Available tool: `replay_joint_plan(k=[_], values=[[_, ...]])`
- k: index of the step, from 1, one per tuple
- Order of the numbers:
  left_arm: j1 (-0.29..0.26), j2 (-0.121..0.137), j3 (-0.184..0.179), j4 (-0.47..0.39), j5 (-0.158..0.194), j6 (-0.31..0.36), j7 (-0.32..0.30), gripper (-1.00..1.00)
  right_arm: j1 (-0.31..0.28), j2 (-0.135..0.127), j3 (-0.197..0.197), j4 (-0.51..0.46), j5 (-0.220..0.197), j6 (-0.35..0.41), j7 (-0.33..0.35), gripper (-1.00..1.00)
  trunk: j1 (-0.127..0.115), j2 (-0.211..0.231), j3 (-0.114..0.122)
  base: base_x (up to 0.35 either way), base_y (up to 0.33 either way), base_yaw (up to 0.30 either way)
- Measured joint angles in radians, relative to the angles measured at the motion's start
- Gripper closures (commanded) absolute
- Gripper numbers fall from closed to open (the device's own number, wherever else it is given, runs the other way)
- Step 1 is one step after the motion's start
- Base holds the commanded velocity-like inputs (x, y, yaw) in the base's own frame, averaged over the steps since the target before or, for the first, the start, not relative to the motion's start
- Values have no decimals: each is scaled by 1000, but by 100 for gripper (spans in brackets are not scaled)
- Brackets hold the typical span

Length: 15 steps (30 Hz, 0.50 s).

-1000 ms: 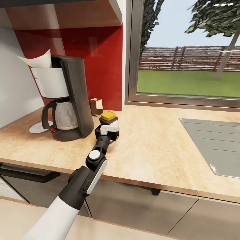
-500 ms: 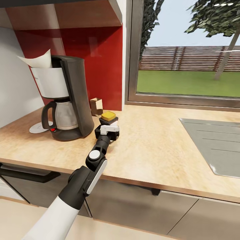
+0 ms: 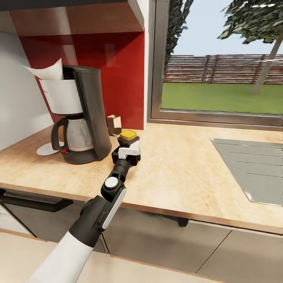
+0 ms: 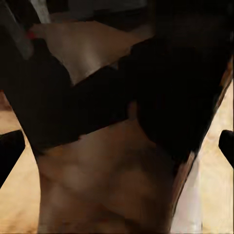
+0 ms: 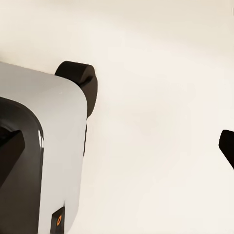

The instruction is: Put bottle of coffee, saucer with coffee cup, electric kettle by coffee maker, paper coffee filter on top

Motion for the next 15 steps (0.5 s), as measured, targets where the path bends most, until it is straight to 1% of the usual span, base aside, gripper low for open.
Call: replay_joint_plan(k=[15], values=[[0,0,0,-2,0,-1,-1,-100,0,0,0,0,0,-1,0,-100,0,0,0,-323,0,0]])
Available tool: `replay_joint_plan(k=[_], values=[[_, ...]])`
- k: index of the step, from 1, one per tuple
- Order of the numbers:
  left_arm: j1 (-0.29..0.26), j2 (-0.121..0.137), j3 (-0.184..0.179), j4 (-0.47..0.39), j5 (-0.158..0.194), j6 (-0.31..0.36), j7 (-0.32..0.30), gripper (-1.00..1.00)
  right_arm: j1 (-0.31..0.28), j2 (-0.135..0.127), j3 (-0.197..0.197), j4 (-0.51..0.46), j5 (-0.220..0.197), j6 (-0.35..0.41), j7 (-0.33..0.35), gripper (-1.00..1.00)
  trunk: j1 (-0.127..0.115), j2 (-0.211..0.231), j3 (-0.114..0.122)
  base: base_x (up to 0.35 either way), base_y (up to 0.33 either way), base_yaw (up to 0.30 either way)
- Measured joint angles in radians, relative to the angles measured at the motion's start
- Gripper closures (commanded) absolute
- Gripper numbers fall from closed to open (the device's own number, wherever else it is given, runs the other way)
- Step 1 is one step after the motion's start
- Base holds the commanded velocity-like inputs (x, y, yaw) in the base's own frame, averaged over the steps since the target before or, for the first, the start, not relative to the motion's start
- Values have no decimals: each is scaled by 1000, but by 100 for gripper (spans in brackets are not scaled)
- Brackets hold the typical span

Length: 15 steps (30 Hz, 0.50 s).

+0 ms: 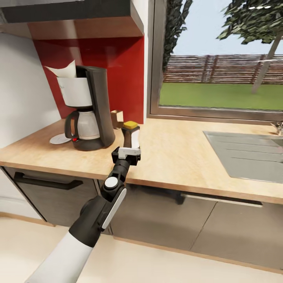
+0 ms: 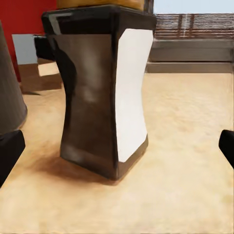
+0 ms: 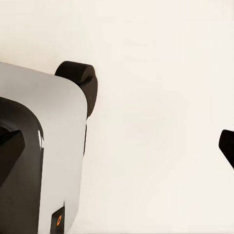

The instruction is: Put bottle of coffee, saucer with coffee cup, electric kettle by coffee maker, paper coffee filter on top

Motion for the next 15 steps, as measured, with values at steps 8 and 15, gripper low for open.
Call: replay_joint_plan(k=[8,15], values=[[0,2,-8,-75,31,6,-13,-100,0,0,0,0,0,0,0,-100,-1,0,0,-101,0,0],[0,46,-100,-179,297,7,-65,-100,0,0,0,0,0,-2,-1,-100,-1,0,0,-13,0,0]])
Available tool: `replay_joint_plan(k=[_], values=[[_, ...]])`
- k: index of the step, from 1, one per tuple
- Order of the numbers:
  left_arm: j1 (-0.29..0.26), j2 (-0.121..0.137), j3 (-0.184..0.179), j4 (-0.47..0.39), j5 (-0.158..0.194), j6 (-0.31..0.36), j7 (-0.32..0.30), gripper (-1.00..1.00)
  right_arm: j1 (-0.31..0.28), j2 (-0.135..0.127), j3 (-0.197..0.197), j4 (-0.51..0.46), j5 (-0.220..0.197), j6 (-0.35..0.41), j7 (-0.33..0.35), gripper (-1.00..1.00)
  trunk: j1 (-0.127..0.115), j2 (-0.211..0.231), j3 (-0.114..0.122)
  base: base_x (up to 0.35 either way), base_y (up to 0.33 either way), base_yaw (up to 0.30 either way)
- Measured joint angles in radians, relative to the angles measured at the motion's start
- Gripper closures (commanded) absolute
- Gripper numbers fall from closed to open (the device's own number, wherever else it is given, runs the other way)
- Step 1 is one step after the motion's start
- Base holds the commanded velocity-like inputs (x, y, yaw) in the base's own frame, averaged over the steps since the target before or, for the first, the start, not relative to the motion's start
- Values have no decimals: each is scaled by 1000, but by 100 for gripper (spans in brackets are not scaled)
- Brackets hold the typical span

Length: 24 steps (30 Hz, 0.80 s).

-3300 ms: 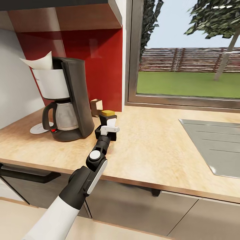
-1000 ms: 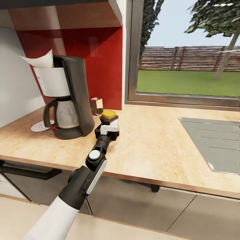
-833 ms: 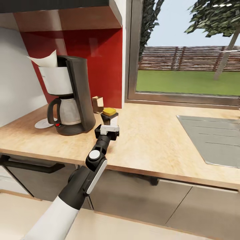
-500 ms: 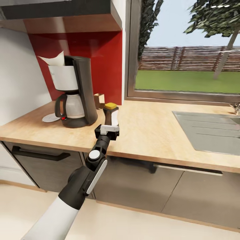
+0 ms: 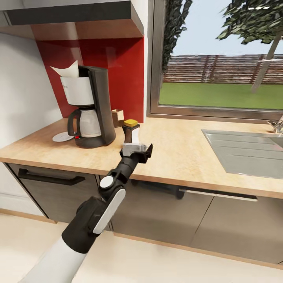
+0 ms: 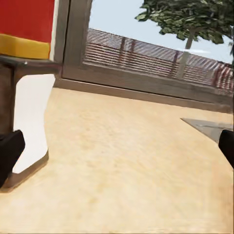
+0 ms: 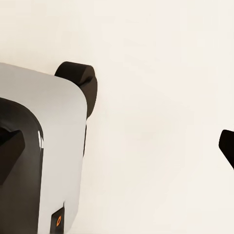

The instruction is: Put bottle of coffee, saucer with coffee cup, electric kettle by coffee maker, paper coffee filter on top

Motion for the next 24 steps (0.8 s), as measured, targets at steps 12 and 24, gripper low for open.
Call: replay_joint_plan(k=[12,24], values=[[1,64,-103,-20,154,-7,-556,-100,0,0,0,0,1,0,0,-100,0,0,0,-1,0,0],[161,201,-110,194,174,-31,-1195,-100,0,0,0,-1,2,0,0,-100,0,0,0,0,0,0]])
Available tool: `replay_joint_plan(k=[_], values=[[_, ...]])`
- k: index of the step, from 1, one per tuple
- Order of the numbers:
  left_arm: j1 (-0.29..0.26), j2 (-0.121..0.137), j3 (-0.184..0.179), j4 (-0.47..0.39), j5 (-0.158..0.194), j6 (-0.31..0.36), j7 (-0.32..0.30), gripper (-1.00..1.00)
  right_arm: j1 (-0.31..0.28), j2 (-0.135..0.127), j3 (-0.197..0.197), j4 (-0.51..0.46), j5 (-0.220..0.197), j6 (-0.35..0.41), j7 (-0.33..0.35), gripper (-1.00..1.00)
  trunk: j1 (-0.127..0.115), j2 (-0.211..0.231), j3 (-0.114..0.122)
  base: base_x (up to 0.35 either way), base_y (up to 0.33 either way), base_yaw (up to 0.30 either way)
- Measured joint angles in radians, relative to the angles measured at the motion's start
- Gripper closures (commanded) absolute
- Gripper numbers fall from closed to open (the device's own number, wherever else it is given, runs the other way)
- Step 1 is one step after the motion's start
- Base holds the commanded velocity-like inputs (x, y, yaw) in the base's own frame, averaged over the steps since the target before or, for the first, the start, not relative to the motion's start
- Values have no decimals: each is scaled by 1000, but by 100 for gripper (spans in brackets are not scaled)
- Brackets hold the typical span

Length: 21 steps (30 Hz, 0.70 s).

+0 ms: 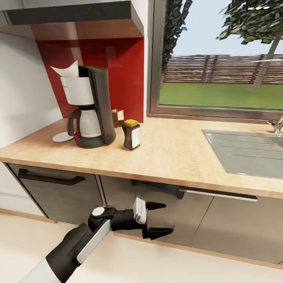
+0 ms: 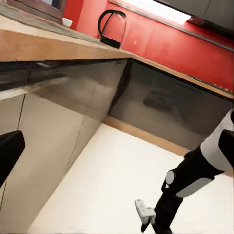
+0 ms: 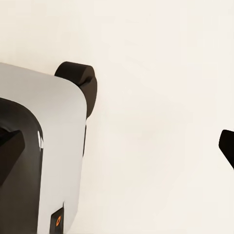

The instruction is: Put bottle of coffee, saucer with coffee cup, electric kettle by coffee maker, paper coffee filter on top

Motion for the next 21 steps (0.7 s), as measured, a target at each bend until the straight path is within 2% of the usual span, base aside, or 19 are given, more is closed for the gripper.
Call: replay_joint_plan(k=[6,7,8,10,12,18,19,21], values=[[77,38,1,197,1,-124,-145,-100,0,-1,-1,0,-1,-1,0,-100,0,0,0,0,0,0],[98,46,2,277,1,-147,-186,-100,0,-1,0,-1,-1,-1,0,-100,0,0,0,0,0,0],[116,55,4,400,1,-172,-216,-100,0,-2,1,-2,-2,-1,0,-100,0,0,0,0,0,0],[124,59,10,547,2,-224,-230,-100,0,-3,1,-2,-3,-1,0,-100,0,0,0,0,0,0],[127,60,13,647,3,-253,-234,-100,0,-4,0,-2,-3,-1,0,-100,0,0,0,0,0,0],[129,62,17,871,4,-285,-238,-100,0,-6,-5,-2,-9,1,-1,-100,0,0,0,0,0,0],[129,62,22,950,5,-299,-238,-100,0,-6,-6,-2,-10,2,-1,-100,0,0,0,0,0,0],[129,62,38,1033,6,-316,-237,-100,-1,-6,-7,-2,-12,2,-1,-100,0,0,0,0,0,0]])
